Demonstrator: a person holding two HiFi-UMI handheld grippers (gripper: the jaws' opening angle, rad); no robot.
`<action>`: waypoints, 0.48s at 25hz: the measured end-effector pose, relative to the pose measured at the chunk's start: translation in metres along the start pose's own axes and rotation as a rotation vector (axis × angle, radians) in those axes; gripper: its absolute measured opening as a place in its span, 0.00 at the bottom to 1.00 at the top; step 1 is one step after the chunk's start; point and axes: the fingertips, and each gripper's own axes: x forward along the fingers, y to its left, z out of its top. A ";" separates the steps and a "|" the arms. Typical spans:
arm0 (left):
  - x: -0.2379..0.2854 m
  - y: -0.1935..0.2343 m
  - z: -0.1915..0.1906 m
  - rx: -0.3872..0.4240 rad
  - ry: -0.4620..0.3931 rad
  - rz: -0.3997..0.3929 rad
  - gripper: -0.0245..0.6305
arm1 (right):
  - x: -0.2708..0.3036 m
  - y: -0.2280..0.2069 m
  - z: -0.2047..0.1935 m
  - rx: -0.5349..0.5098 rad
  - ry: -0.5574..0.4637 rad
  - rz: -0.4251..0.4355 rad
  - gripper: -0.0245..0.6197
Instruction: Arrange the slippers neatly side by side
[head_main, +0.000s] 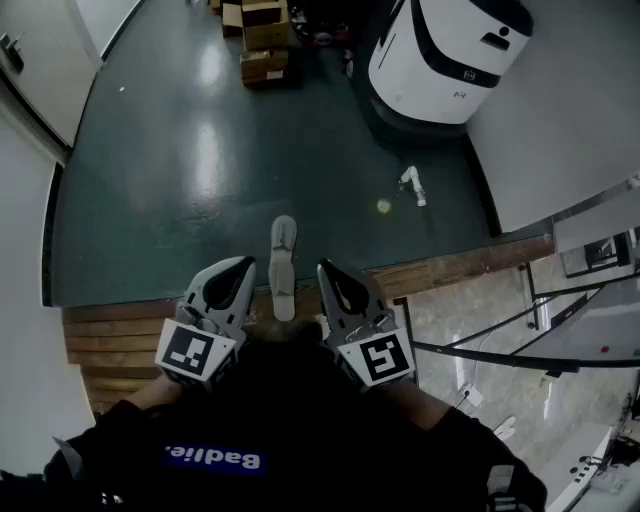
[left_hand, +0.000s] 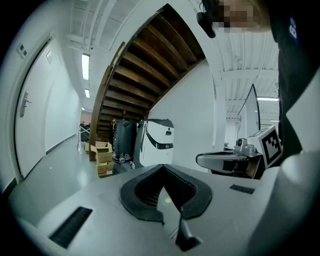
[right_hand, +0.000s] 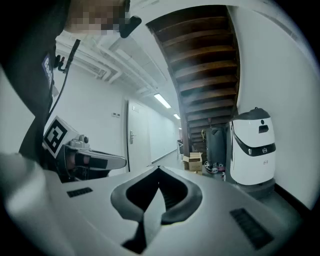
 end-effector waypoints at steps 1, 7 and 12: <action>-0.001 0.000 0.000 0.000 0.002 0.000 0.04 | 0.000 0.001 0.000 0.001 0.000 0.000 0.04; -0.005 0.000 -0.001 -0.002 0.003 0.002 0.04 | -0.001 0.004 0.000 0.003 0.001 -0.002 0.04; -0.008 0.000 -0.001 0.000 0.002 0.004 0.04 | 0.000 0.007 0.001 0.005 -0.003 0.006 0.04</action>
